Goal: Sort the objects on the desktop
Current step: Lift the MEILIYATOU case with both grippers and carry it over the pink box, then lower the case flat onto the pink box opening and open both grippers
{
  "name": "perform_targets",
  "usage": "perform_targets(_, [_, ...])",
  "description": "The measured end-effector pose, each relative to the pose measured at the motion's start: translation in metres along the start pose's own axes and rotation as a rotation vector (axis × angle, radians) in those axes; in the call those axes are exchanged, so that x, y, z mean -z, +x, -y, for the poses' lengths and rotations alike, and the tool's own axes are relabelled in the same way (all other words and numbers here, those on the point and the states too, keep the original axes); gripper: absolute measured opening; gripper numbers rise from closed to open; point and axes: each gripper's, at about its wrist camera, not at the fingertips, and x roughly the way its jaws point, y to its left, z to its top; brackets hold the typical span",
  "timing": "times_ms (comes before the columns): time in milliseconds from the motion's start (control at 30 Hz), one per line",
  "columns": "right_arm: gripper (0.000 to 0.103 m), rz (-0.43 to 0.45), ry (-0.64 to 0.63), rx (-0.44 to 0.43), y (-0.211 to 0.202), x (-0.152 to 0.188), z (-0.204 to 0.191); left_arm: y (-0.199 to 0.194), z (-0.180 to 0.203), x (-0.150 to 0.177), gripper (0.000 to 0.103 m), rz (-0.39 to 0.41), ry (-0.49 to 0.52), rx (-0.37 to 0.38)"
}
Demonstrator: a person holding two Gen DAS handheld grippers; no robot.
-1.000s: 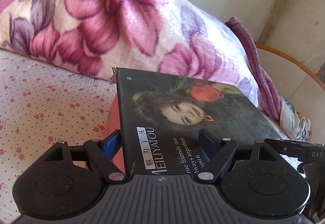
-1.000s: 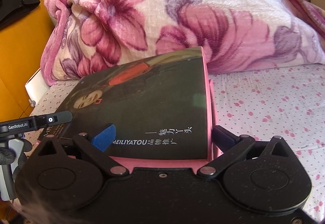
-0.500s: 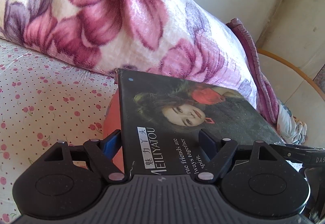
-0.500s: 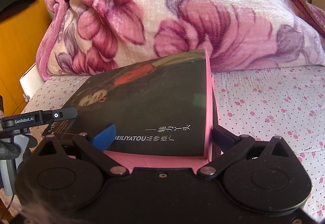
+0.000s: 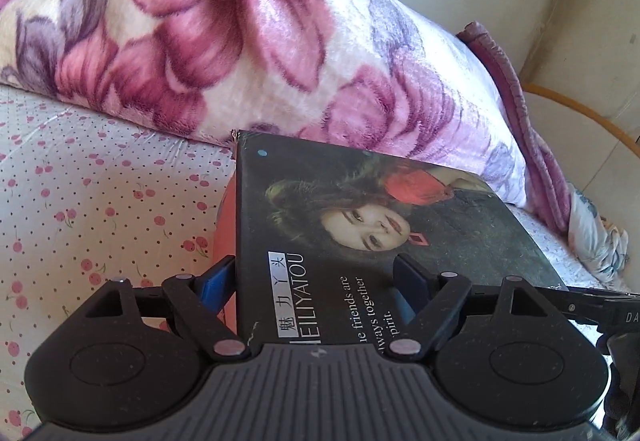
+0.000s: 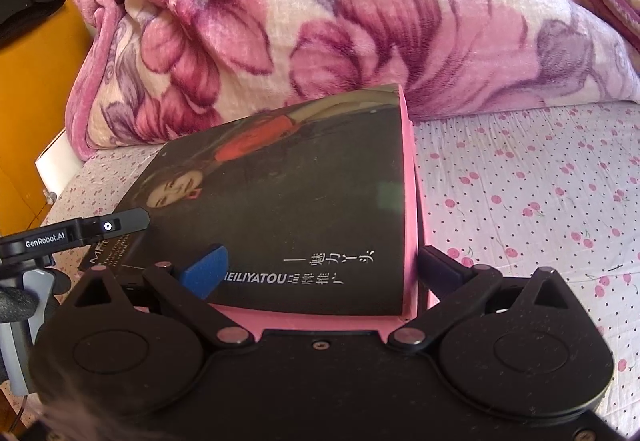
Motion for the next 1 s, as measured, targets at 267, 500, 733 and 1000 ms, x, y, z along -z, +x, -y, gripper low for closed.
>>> perform_targets(267, [0.103,0.000,0.019,0.009,0.005,0.001,0.007,0.009,0.007,0.002,0.090,-0.010,0.001,-0.034])
perform_targets(500, [0.102,-0.004,0.040,0.027,0.011,0.005,0.014,0.019,0.019,0.006,0.093,-0.019,0.065,-0.084])
perform_targets(733, [0.102,0.033,0.017,0.067,0.007,0.006,0.014,0.016,0.022,0.003,0.093,0.030,0.114,-0.120])
perform_targets(1000, [0.102,0.061,-0.128,0.026,0.006,0.005,-0.006,0.009,0.054,-0.002,0.093,0.115,0.273,-0.096])
